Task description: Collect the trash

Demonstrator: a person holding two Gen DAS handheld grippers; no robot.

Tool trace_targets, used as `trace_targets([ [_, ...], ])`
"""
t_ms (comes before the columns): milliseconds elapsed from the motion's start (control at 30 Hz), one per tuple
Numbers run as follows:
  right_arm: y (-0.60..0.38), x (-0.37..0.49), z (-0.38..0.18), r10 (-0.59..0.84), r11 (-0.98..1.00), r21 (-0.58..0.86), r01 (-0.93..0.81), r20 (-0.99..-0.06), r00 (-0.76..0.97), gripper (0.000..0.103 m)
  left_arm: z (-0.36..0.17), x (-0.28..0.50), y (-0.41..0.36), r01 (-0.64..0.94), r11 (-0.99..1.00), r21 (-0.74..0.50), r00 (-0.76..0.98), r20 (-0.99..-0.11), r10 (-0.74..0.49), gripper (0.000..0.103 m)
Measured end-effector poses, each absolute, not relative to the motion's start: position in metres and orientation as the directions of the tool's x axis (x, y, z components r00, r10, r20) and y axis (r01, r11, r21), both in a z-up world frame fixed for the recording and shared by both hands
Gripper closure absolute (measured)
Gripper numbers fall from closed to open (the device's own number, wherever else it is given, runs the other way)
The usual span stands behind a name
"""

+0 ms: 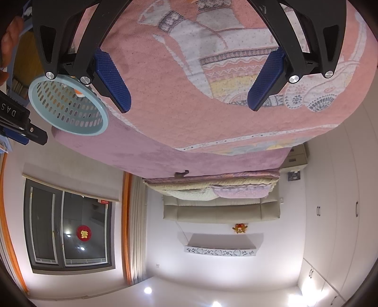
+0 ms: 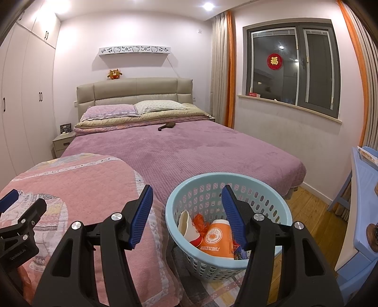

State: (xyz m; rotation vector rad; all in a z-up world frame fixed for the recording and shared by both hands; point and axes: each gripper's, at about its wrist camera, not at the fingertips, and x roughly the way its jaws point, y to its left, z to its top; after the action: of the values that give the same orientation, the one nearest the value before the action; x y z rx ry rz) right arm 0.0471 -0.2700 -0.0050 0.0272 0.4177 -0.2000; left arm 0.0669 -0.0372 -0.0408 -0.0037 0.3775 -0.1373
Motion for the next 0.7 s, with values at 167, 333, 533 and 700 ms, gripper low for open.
trace_targets([
  [167, -0.2676, 0.0474, -0.0036, -0.185, 0.981, -0.017, 0.194, -0.403, 0.896, 0.046, -0.0395, 0.0698, -0.0333, 0.129, 0.991, -0.039, 0.918, -0.373, -0.134, 0.007],
  [333, -0.2676, 0.0482, -0.0043, -0.183, 0.981, -0.014, 0.194, -0.408, 0.895, 0.046, -0.0387, 0.0700, -0.0339, 0.133, 0.991, -0.029, 0.920, -0.369, -0.135, 0.007],
  [533, -0.2698, 0.0517, -0.0055, -0.165, 0.983, 0.001, 0.183, -0.424, 0.891, 0.046, -0.0393, 0.0707, -0.0335, 0.134, 0.991, -0.031, 0.919, -0.371, -0.136, 0.007],
  [700, -0.2679, 0.0524, -0.0064, -0.165, 0.983, -0.003, 0.181, -0.424, 0.891, 0.046, -0.0398, 0.0708, -0.0337, 0.134, 0.991, -0.030, 0.918, -0.372, -0.135, 0.007],
])
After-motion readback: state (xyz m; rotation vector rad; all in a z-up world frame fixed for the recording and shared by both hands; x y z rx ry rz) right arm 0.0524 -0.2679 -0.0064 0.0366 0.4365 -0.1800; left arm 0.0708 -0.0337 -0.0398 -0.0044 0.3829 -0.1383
